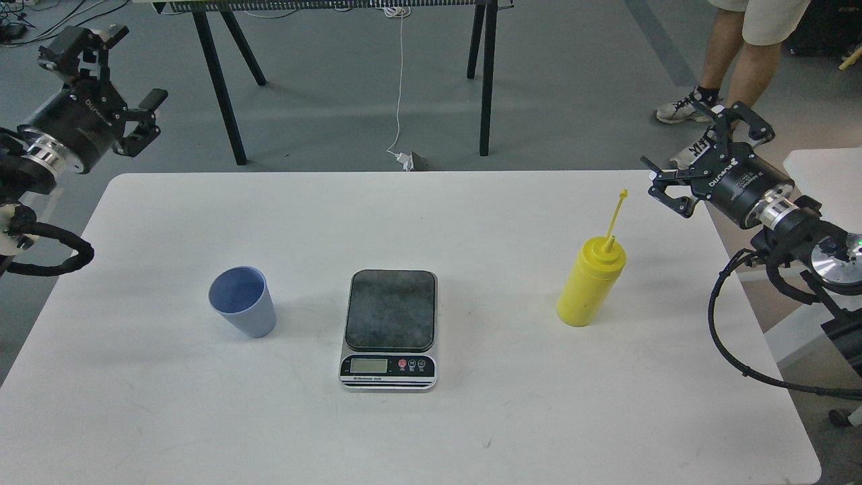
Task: Pour seasoning into cup on scale with both arms
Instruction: 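Raise the left gripper and swing it toward the blue cup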
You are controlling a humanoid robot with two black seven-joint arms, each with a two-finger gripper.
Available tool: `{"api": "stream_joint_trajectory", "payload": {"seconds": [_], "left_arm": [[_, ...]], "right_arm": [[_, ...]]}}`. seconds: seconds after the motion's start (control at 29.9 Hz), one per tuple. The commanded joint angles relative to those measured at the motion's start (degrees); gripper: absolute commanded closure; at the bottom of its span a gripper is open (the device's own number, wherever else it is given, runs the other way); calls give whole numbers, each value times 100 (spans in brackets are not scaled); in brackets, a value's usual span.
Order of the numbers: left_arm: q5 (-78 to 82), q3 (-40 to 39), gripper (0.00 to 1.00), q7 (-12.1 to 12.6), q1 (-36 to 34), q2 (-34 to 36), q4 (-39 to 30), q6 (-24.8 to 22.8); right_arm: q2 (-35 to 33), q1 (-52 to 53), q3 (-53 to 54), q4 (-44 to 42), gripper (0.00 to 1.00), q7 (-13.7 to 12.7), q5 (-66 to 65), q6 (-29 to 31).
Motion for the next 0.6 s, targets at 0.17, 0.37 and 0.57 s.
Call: {"api": "stream_joint_trajectory", "payload": {"seconds": [0.17, 0.37, 0.57], "left_arm": [[18, -195, 0, 0, -30, -40, 117, 0], [-96, -379, 0, 0, 23, -75, 231, 0], [-87, -362, 0, 0, 14, -478, 811, 0]], "right_arm": [[5, -9, -5, -15, 1, -2, 2, -1], [32, -9, -5, -6, 1, 7, 2, -1], [23, -18, 30, 2, 1, 15, 2, -1]]}}
